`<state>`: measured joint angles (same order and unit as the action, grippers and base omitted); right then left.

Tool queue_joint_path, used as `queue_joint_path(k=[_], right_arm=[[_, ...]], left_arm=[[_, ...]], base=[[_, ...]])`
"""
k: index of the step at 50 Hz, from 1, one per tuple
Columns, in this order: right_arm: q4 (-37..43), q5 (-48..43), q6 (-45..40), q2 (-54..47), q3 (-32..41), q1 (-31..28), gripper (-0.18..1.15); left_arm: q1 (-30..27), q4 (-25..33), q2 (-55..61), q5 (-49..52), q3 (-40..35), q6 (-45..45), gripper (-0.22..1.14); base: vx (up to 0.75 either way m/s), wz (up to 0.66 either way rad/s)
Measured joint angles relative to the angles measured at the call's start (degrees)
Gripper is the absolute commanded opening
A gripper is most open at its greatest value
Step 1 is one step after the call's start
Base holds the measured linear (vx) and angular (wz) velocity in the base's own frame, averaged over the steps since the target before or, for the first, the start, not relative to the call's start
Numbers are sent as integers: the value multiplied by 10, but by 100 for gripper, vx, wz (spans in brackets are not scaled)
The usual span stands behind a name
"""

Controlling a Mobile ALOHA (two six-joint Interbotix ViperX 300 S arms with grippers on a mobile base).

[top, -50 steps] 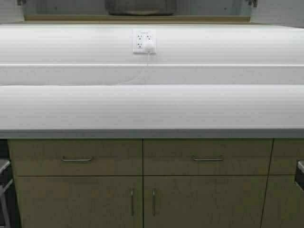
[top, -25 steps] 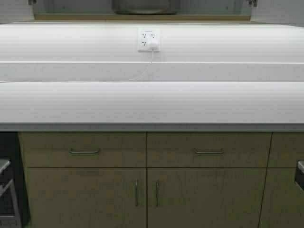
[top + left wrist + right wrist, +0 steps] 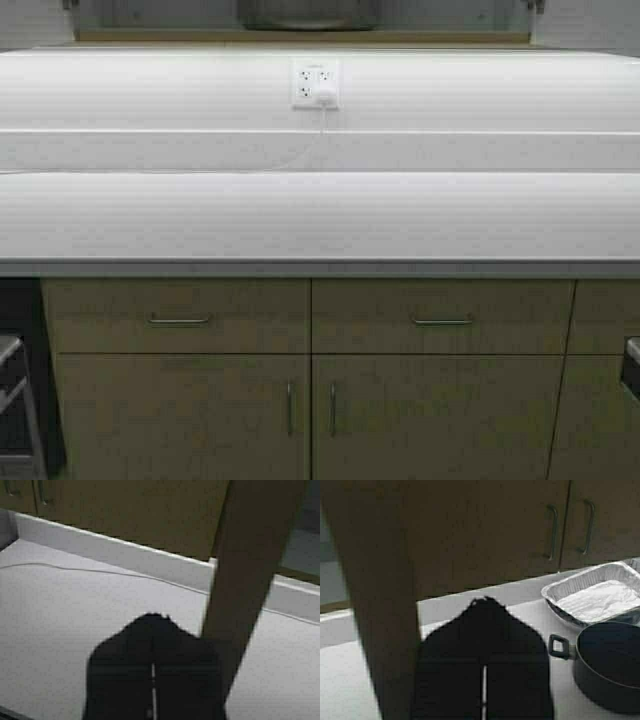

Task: Open the cabinet, put the pot inside, then close it

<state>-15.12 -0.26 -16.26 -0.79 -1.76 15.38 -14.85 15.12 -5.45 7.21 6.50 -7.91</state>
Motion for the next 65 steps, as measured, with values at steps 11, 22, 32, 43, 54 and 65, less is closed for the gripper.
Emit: queue_joint_path(k=[11, 22, 32, 43, 54, 65], right_arm=[[-1, 4, 4, 46, -47, -60, 7], [-9, 5, 4, 117, -123, -112, 7], [-9, 5, 2, 188, -207, -145, 7], [-8, 6, -2, 266, -297, -176, 7], [-7, 16, 3, 302, -345, -200, 7], [-7, 32, 0, 322, -358, -201, 7]], left_arm=[[69, 0, -33, 0, 39, -2, 4], [101, -8, -104, 1, 113, -26, 4], [111, -25, -163, 2, 143, -40, 4], [142, -25, -151, 2, 122, -40, 4], [212, -25, -93, 1, 64, -36, 4], [241, 9, -23, 2, -10, -31, 4]], base=[[0, 0], [1, -1], [4, -2], [8, -1], [10, -4], [10, -1]])
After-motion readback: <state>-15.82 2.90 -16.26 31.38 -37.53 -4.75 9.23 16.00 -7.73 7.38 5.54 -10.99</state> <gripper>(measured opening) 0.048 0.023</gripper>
